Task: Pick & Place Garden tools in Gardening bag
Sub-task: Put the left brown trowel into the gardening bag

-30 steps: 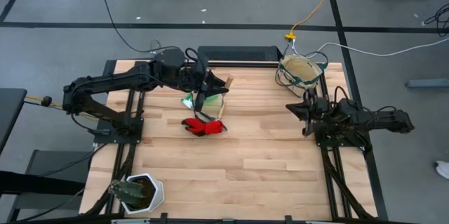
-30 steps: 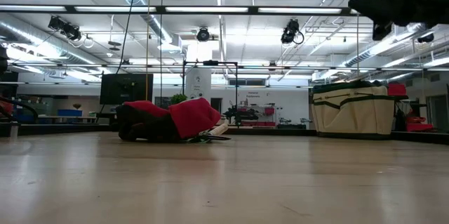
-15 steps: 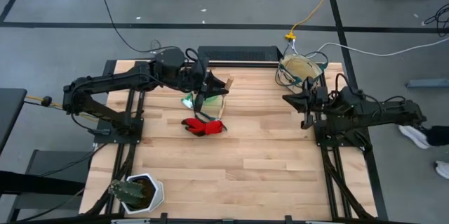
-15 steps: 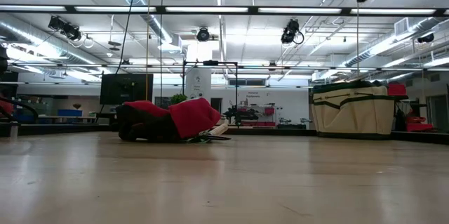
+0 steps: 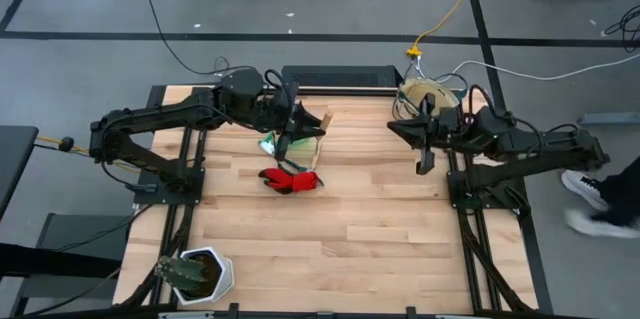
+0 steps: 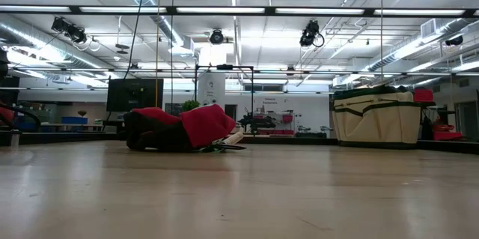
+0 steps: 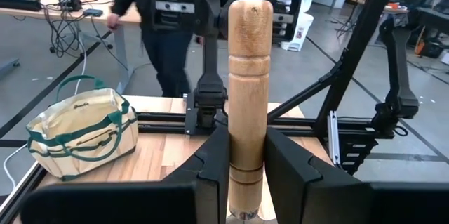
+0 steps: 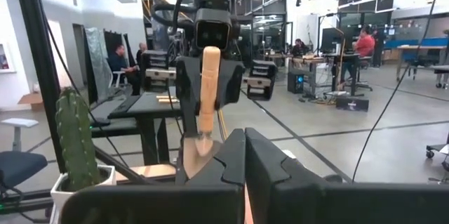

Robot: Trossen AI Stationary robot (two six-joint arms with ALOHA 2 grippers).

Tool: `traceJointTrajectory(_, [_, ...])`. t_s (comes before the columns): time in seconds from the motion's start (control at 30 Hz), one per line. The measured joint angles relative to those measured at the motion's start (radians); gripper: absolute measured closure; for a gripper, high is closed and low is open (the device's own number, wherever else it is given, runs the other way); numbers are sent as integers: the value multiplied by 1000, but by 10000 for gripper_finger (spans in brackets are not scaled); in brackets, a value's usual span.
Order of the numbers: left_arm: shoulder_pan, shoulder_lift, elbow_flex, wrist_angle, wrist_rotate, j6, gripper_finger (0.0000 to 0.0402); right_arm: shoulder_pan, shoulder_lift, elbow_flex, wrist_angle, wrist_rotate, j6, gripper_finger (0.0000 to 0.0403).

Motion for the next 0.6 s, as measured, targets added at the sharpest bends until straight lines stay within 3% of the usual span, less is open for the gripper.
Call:
traceJointTrajectory(0.33, [0, 0, 0, 0, 6, 1, 328, 0, 127, 104, 3, 0, 1, 375])
traceJointTrajectory(0.6, [0, 0, 0, 0, 6, 2, 328, 0, 190, 107, 90, 1, 10, 307])
